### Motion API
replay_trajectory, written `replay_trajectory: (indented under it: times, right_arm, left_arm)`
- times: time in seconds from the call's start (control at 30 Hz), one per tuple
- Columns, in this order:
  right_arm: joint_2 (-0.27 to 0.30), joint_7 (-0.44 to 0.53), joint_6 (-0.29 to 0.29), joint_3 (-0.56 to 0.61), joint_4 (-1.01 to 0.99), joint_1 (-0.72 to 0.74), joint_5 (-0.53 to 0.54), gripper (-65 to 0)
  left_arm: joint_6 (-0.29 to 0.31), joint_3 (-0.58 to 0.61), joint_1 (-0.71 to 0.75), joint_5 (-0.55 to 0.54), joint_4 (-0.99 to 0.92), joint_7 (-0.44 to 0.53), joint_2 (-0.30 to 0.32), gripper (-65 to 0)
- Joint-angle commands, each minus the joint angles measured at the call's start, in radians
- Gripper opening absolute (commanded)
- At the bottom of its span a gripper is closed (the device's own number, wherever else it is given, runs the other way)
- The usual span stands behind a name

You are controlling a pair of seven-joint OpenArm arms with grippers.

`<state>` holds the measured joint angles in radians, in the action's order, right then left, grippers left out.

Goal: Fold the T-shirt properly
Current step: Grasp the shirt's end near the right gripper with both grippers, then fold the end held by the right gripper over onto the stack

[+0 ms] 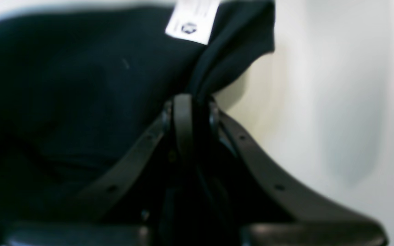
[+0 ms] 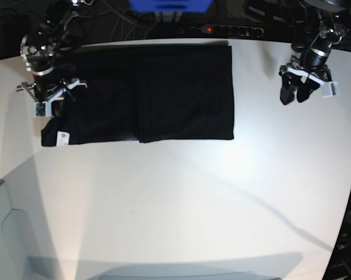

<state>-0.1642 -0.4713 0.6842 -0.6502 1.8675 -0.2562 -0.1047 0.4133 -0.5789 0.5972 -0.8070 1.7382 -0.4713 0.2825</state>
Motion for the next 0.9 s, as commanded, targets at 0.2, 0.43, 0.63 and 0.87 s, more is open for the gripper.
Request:
replay_trajectory:
  times: [0.2, 0.43, 0.63, 0.87]
  right_arm:
    - [0.007, 0.021, 0.014, 0.065, 0.108, -0.032, 0.009, -65.0]
    - [0.007, 0.027, 0.014, 0.165, 0.137, -0.073, 0.007, -65.0]
    - [0.007, 0.029, 0.014, 0.254, 0.140, -0.098, 0.004, -65.0]
    - [0.007, 0.023, 0.014, 0.384, 0.143, -0.099, 0.003, -65.0]
  left_arm:
    - [0.000, 0.144, -0.075, -0.012, -0.070, 0.016, 0.008, -31.1]
    - [-0.004, 0.326, -0.178, -0.012, -0.171, 0.016, 0.008, -33.7]
    - [-0.007, 0.420, -0.244, -0.012, -0.257, 0.016, 0.008, -65.0]
    - [-0.127, 0.514, -0.300, -0.012, -0.314, 0.016, 0.013, -65.0]
